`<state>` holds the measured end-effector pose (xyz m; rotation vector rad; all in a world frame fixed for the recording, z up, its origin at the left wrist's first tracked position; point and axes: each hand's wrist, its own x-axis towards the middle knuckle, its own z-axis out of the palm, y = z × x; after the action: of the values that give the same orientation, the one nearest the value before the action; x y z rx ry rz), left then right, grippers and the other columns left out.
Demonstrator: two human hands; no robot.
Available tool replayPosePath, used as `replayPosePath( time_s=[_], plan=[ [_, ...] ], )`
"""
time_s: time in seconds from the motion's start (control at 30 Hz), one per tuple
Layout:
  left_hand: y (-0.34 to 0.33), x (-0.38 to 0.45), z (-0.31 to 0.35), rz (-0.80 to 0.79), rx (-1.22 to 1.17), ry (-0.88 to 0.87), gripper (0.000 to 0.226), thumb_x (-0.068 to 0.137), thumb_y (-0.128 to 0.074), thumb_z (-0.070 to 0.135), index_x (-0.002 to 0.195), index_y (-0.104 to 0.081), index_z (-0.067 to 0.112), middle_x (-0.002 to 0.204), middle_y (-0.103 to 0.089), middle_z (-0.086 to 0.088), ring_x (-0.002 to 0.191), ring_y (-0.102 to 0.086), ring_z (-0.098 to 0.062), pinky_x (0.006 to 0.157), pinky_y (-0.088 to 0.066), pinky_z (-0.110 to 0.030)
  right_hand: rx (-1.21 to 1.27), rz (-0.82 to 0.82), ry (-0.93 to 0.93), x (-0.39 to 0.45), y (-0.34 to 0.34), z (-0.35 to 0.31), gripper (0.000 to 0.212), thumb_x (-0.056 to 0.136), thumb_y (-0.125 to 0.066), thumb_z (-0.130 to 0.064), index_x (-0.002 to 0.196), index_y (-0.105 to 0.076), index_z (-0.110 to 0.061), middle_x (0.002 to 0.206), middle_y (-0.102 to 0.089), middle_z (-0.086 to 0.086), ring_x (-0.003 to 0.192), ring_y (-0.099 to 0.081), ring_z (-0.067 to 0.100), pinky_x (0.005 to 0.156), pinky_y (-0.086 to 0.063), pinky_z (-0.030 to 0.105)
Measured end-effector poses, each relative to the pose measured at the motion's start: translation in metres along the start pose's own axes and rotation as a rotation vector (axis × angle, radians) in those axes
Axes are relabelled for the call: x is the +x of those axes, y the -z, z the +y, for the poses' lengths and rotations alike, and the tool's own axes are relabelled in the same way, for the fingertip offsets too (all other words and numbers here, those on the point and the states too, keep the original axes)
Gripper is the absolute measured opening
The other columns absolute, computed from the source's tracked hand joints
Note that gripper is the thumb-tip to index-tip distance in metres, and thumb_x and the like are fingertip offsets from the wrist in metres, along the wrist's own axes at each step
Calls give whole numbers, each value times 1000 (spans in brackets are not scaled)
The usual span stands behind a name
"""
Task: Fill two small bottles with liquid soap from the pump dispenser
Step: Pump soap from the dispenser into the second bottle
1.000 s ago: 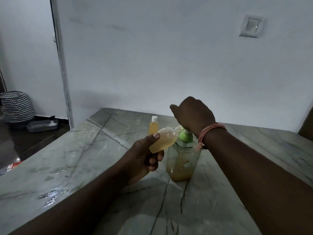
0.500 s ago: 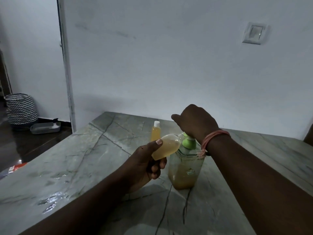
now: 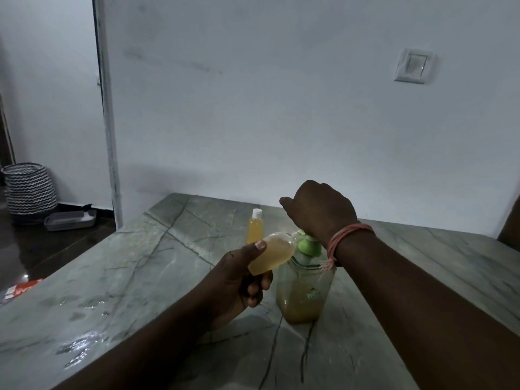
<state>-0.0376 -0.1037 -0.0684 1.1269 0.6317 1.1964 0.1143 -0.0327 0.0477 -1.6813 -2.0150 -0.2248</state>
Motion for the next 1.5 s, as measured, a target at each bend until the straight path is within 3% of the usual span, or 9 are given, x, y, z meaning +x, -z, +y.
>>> replayPosePath(
  time_s=[0.2,0.37,0.63,0.87,0.97,1.2,1.5],
  plan=[
    [-1,-1,-1,-4,2,3,62,87,-58,44,135,-48,5,67,-54,-9,47,-41,-9,43,-37,-22,-115,-7,97,3,11,-5,34,91,-53,-45,70,-44,-20,72,-44,0,74,-51,27,68,-38,32],
    [2,1,-1,-6,-3,4,59,88,-57,43,132,-51,4,66,-55,-11,45,-42,-9,42,-38,-21,35,17,7,1,0,0,38,92,-50,-48,66,-43,-20,68,-47,-1,71,-53,26,65,-38,31],
    [-1,-1,1,-4,-9,9,60,87,-58,43,132,-50,5,66,-56,-12,45,-42,-10,42,-37,-22,-50,16,61,3,9,-4,40,91,-50,-50,65,-42,-21,77,-52,2,74,-53,26,67,-40,32],
    [-1,0,0,0,-7,13,60,86,-60,45,130,-51,6,65,-56,-11,45,-41,-9,42,-37,-20,54,3,6,-3,2,-1,40,93,-49,-47,65,-42,-19,68,-45,-2,74,-51,28,66,-36,31],
    [-1,0,2,-4,-13,11,69,81,-65,47,132,-51,4,65,-55,-12,44,-42,-9,40,-38,-21,-25,-10,43,-2,6,-3,38,94,-49,-46,68,-42,-19,75,-47,0,75,-48,27,68,-36,32],
    [0,0,1,14,-23,17,59,85,-58,44,129,-53,5,64,-55,-12,44,-41,-10,41,-37,-21,-50,54,78,2,8,-7,37,93,-47,-49,72,-45,-19,81,-52,4,75,-50,28,69,-38,32],
    [-3,-2,3,10,-8,28,61,85,-58,44,131,-51,5,66,-56,-13,45,-42,-10,41,-38,-21,-46,-33,63,1,9,-6,37,92,-50,-46,66,-41,-21,76,-50,1,76,-53,27,68,-39,32]
  ],
)
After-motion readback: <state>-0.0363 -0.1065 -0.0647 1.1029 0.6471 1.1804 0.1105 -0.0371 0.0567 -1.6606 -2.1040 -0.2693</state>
